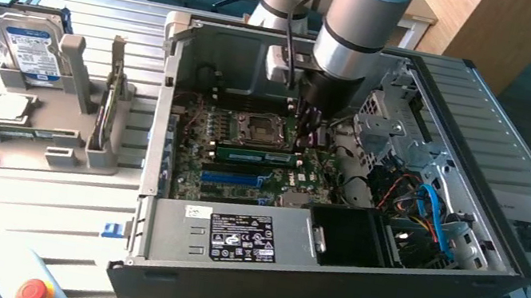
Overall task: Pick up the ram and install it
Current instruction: 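Press down the ram until it locks into place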
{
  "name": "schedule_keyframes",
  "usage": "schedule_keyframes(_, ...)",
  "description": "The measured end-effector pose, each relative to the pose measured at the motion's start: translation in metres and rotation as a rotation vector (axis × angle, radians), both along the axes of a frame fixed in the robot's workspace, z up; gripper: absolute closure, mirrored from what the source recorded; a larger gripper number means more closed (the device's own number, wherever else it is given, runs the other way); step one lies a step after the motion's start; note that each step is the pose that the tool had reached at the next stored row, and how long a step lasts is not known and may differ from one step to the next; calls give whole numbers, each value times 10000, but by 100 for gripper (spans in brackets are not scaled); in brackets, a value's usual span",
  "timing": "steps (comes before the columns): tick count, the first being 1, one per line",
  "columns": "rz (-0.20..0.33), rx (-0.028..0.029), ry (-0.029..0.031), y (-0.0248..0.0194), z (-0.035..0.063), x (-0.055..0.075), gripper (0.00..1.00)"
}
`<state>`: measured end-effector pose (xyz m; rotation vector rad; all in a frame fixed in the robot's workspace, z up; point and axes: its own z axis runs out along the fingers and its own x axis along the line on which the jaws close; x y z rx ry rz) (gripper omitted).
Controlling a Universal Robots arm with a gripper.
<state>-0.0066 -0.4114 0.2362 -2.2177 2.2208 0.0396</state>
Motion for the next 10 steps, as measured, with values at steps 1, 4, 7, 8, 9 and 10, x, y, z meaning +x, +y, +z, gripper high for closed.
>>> schedule_keyframes(1,1,0,-4,1,-5,0,90)
schedule_keyframes(4,1,-2,-4,0,-4,0,90)
schedule_keyframes(7,1,2,-6,2,-25,0,90)
schedule_keyframes(8,1,0,-5,2,-34,0,90)
schedule_keyframes(9,1,-1,-4,2,-37,0,90)
schedule_keyframes(10,1,-2,-4,2,-37,0,90)
